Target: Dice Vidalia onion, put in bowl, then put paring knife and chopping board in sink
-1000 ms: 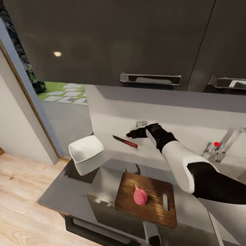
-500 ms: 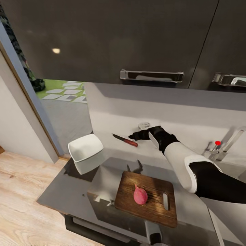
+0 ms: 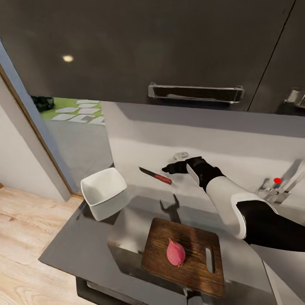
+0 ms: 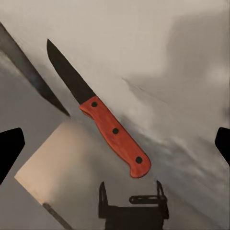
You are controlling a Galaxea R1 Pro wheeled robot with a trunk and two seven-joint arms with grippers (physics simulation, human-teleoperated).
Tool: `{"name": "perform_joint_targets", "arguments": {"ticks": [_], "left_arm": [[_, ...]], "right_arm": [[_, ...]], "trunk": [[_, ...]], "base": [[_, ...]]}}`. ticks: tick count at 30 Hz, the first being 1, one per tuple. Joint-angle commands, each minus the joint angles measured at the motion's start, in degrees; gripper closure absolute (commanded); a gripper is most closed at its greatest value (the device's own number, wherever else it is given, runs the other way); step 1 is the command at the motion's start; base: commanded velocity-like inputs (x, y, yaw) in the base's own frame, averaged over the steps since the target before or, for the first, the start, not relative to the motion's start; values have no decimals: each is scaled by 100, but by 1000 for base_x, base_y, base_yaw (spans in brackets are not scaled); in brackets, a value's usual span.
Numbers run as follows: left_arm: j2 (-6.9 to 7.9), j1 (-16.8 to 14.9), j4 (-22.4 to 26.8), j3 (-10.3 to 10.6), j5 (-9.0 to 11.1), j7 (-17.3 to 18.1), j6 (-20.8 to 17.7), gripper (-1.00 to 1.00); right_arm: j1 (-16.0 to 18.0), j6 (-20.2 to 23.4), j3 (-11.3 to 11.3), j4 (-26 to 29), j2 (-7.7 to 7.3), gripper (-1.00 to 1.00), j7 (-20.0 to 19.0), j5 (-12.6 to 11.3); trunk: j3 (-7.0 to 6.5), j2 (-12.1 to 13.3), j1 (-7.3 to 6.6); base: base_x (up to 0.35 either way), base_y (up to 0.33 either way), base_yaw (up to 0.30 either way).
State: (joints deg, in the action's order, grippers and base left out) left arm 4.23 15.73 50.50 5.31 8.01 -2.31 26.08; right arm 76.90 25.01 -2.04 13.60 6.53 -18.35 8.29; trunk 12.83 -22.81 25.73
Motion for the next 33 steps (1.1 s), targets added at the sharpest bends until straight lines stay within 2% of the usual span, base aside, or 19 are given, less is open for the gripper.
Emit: {"name": "perform_joint_targets", "arguments": {"ticks": [1, 7, 15, 21, 33], "left_arm": [[9, 0, 3, 31, 51, -24, 11, -100], [10, 0, 1, 31, 51, -24, 11, -100], [12, 0, 3, 31, 51, -24, 11, -100], [12, 0, 3, 31, 47, -24, 11, -100], [7, 0, 4, 31, 43, -24, 15, -100]], "right_arm": [[-7, 22, -16, 11, -2, -100, -71, 58], [-16, 18, -16, 11, -2, -100, -262, 59], [-42, 4, -16, 11, -2, -100, -297, 59], [-101, -278, -16, 6, -2, -100, -308, 59], [-105, -313, -16, 11, -2, -100, -357, 59]], "trunk": [[19, -11, 6], [71, -11, 6], [142, -11, 6], [194, -11, 6], [300, -11, 6]], "base": [[197, 0, 0], [95, 0, 0], [11, 0, 0], [1, 0, 0], [0, 0, 0]]}}
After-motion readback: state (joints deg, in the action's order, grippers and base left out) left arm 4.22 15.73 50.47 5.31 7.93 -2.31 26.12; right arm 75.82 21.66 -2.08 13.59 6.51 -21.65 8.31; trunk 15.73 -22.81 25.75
